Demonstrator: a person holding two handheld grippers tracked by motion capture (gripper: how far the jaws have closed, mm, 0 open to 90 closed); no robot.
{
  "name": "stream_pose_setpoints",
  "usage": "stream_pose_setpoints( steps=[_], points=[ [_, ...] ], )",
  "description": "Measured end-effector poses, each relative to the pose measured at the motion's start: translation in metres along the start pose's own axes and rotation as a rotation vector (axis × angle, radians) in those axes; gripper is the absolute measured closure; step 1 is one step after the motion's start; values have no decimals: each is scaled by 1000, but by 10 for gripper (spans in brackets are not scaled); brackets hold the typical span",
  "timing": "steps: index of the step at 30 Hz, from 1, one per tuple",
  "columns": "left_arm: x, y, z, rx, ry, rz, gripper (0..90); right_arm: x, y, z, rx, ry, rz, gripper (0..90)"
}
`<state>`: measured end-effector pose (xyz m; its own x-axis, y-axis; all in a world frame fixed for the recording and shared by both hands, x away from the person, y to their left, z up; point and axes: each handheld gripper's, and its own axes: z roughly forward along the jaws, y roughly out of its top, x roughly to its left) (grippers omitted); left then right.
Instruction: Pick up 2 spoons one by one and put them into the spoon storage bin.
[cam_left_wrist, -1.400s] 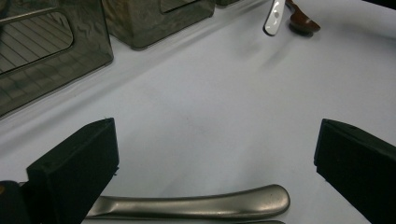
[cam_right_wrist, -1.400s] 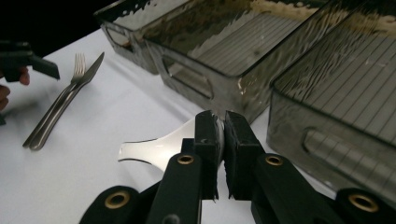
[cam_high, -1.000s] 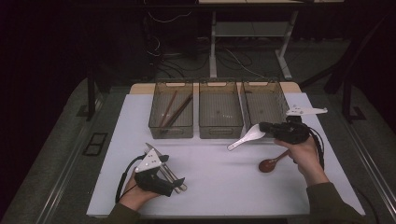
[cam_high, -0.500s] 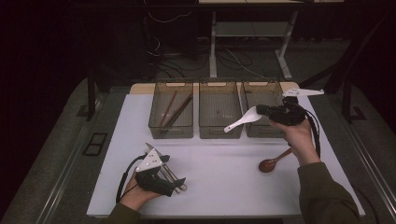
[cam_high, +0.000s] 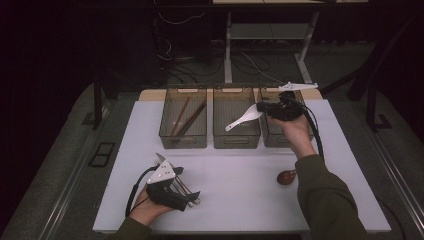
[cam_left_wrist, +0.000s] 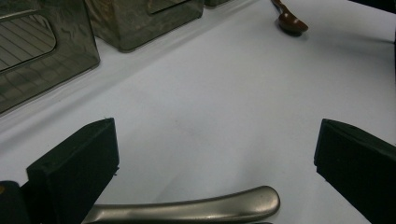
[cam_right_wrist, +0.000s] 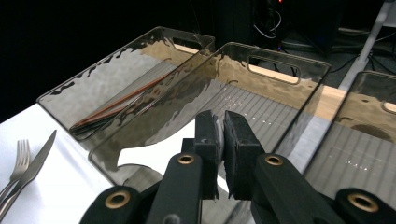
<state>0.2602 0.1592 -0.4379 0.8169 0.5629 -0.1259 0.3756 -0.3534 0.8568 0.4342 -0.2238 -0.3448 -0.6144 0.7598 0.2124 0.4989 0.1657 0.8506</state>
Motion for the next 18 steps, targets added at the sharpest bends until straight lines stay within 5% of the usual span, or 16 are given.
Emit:
stream_pose_setpoints(
  steps=[18],
  points=[
    [-2,0,0,6,-10,11,0,20,-18,52,154,-5,-33,835]
  ],
)
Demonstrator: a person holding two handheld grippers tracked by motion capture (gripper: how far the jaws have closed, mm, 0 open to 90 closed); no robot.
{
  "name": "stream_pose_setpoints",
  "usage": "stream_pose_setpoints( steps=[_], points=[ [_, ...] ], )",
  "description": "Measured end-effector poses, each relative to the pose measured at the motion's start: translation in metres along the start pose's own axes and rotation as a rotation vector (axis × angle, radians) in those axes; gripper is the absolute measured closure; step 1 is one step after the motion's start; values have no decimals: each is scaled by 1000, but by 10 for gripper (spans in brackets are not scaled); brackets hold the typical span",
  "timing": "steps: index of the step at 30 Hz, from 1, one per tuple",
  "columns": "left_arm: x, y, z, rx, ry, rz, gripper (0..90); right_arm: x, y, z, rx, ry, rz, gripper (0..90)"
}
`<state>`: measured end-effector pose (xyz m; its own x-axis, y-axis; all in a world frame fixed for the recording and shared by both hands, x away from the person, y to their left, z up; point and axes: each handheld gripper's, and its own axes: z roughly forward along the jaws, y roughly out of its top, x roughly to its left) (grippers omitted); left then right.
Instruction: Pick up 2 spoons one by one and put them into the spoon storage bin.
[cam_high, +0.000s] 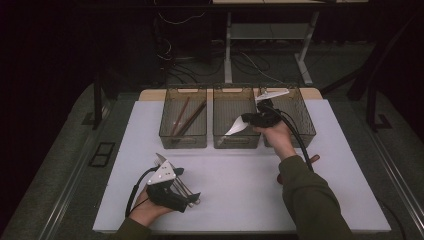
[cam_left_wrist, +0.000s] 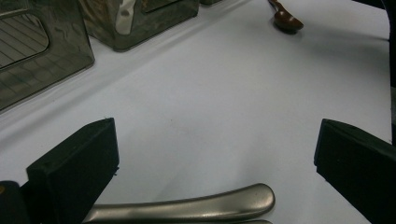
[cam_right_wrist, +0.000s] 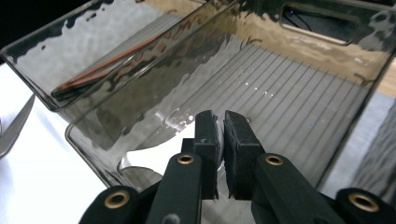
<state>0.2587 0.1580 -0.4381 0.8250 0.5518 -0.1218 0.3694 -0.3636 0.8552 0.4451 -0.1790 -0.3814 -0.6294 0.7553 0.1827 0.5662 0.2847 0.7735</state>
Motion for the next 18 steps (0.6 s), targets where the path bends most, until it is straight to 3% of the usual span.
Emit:
stream_pose_setpoints(
  steps=[8,18],
  points=[
    [-1,-1,0,5,-4,3,0,1,-2,3,12,-2,-9,824],
    [-1,-1,1,9,-8,8,0,-4,-1,-5,-19,-36,-15,612]
  ],
)
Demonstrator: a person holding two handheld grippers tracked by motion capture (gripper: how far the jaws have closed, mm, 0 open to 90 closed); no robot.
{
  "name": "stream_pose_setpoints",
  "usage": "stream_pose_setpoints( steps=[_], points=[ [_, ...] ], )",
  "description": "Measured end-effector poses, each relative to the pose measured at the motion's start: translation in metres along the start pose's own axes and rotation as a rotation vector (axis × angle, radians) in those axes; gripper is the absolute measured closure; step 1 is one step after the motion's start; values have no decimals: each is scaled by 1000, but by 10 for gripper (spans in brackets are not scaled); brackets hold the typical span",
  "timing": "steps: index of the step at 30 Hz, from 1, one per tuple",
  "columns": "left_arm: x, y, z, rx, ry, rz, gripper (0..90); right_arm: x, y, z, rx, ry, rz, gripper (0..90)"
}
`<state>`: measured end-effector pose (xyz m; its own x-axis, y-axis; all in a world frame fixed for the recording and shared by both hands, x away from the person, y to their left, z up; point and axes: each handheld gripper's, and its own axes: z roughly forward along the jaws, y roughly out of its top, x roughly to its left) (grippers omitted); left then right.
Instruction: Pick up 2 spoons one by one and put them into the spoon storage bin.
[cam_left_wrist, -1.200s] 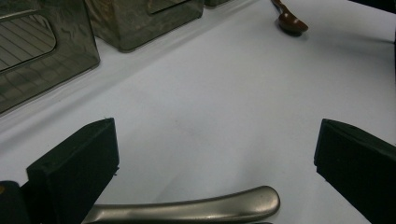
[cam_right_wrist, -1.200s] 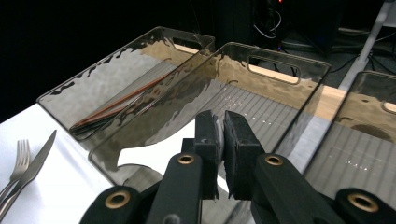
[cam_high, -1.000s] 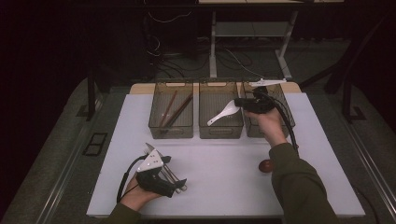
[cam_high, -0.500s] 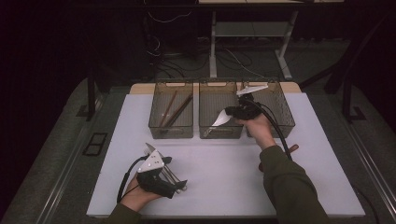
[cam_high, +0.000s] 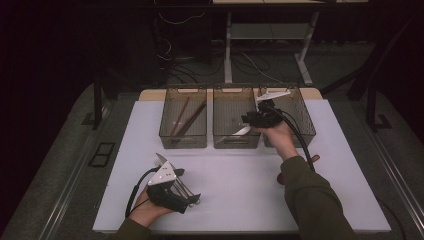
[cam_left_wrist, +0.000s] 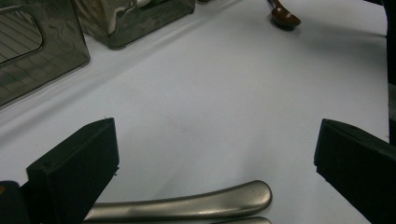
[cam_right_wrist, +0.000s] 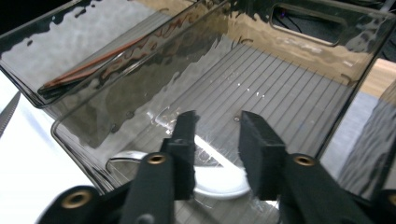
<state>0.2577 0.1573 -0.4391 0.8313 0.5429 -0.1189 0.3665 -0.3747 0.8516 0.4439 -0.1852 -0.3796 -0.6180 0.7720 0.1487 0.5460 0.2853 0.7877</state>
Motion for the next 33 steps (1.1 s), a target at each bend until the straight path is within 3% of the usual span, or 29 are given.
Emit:
stream_pose_setpoints(
  steps=[6,11,19,28,33],
  points=[
    [0,0,0,2,-2,-3,0,-3,-2,-16,-41,-3,7,468],
    [0,0,1,-1,-1,-7,0,-3,-5,-35,-87,1,-12,412],
    [0,0,0,2,0,-4,0,5,-16,-59,-94,32,-37,342],
    [-1,0,0,1,1,-6,0,14,-36,-80,-91,34,-61,335],
    [-1,0,0,1,1,-7,0,14,-48,-90,-88,40,-63,410]
  ],
)
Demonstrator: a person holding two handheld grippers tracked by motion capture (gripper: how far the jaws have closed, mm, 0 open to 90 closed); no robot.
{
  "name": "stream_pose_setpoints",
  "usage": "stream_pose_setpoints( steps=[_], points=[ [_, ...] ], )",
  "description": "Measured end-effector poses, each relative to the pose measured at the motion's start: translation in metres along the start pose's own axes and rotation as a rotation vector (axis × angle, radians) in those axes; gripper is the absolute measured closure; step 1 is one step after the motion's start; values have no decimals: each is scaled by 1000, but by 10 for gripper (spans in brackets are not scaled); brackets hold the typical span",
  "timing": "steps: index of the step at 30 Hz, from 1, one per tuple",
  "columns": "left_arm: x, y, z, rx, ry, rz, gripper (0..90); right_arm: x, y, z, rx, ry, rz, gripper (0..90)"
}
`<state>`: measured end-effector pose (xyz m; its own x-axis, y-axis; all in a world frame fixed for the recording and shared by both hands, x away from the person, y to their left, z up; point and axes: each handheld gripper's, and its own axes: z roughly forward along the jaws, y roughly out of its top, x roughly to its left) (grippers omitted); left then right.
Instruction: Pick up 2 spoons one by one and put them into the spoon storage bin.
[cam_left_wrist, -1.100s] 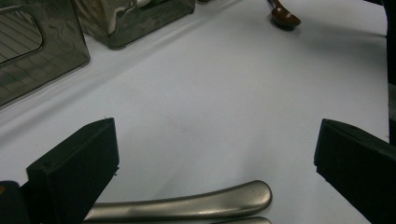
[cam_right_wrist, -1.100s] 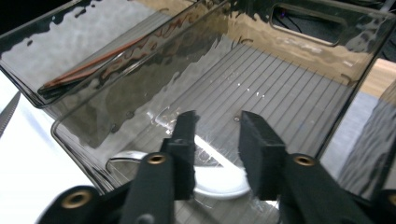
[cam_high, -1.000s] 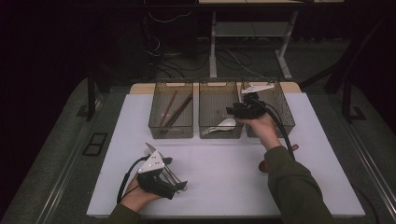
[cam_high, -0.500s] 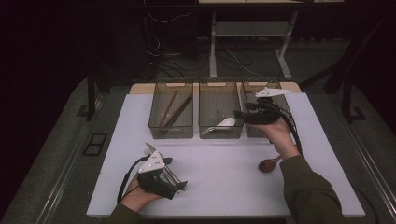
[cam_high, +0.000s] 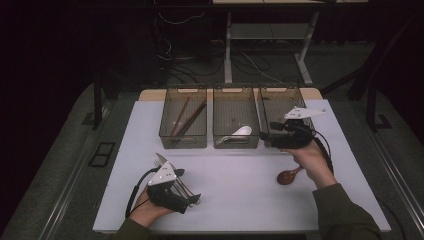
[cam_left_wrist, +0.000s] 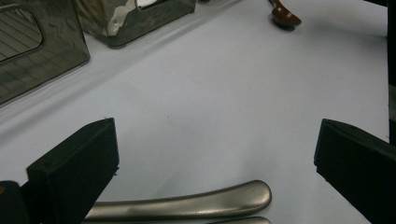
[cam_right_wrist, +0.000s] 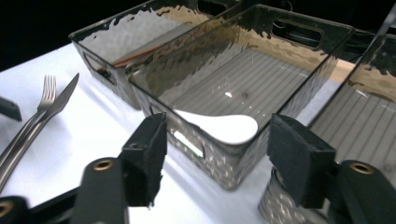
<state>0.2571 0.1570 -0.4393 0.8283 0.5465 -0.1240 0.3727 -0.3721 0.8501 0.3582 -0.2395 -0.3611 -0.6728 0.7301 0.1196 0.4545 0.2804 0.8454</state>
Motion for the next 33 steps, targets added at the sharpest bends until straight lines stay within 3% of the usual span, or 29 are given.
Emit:
stream_pose_setpoints(
  steps=[6,15,19,24,33],
  points=[
    [0,0,0,-2,1,-1,0,-3,-19,-10,40,5,4,542],
    [1,0,-1,0,2,0,0,-14,-45,-23,110,-38,13,806],
    [1,0,-2,1,5,-2,0,-20,-53,-29,131,-39,10,882],
    [1,0,-2,-1,6,-3,0,-28,-63,-34,166,-55,-1,892],
    [1,-1,-1,2,3,-6,0,-58,-84,-42,229,-159,37,892]
  ],
)
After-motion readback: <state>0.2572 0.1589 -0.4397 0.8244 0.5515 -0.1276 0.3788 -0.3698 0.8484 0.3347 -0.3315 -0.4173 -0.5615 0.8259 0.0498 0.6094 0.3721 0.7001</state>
